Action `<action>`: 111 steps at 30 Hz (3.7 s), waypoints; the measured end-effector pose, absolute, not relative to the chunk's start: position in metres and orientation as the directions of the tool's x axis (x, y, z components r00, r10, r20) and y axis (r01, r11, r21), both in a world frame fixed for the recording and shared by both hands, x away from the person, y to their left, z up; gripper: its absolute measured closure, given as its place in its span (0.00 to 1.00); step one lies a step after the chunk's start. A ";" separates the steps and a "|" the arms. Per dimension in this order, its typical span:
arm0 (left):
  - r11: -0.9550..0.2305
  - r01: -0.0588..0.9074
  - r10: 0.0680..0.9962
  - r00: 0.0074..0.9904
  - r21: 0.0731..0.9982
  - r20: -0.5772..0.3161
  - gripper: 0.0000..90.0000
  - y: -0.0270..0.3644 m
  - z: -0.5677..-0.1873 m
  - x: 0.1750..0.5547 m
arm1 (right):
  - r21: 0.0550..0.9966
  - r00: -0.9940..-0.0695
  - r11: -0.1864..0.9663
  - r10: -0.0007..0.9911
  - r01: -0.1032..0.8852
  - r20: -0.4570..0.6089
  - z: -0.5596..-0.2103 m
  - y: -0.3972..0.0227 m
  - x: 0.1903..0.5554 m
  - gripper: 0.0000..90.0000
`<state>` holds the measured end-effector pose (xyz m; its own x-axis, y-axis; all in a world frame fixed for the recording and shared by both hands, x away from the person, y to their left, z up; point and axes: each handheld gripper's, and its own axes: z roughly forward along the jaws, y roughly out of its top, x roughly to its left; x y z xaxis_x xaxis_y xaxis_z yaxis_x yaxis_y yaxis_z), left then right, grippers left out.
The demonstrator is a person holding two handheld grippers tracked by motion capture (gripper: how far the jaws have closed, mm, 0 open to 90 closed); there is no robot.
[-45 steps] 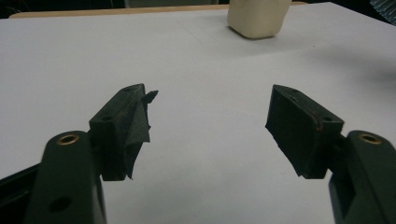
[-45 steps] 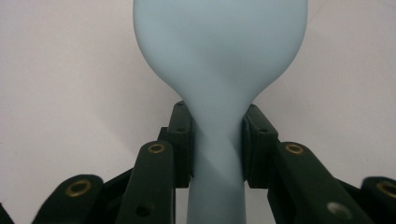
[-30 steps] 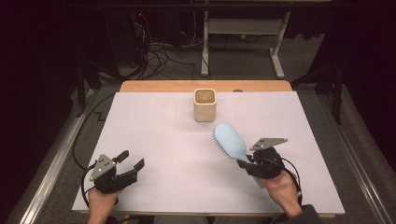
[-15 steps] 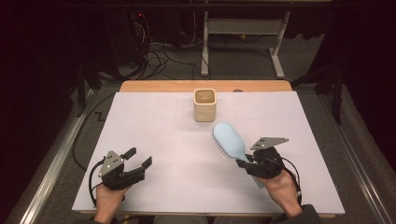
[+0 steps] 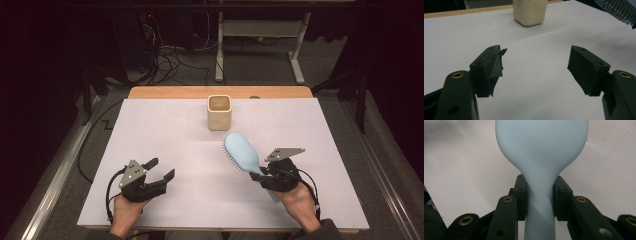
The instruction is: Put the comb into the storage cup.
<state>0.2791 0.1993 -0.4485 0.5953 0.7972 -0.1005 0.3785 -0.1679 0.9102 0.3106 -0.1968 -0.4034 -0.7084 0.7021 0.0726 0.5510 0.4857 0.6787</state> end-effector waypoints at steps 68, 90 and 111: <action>-0.284 0.408 0.598 0.783 0.868 -0.173 0.20 0.085 -0.423 0.312 | 0.700 -0.739 0.501 0.672 0.509 0.057 -0.404 -0.186 0.308 0.78; -0.279 0.435 0.553 0.802 0.856 -0.227 0.19 0.065 -0.424 0.318 | 0.704 -0.752 0.516 0.659 0.488 0.039 -0.404 -0.179 0.307 0.78; -0.262 0.490 0.546 0.786 0.832 -0.291 0.18 0.053 -0.421 0.324 | 0.701 -0.777 0.546 0.629 0.460 0.020 -0.410 -0.164 0.303 0.78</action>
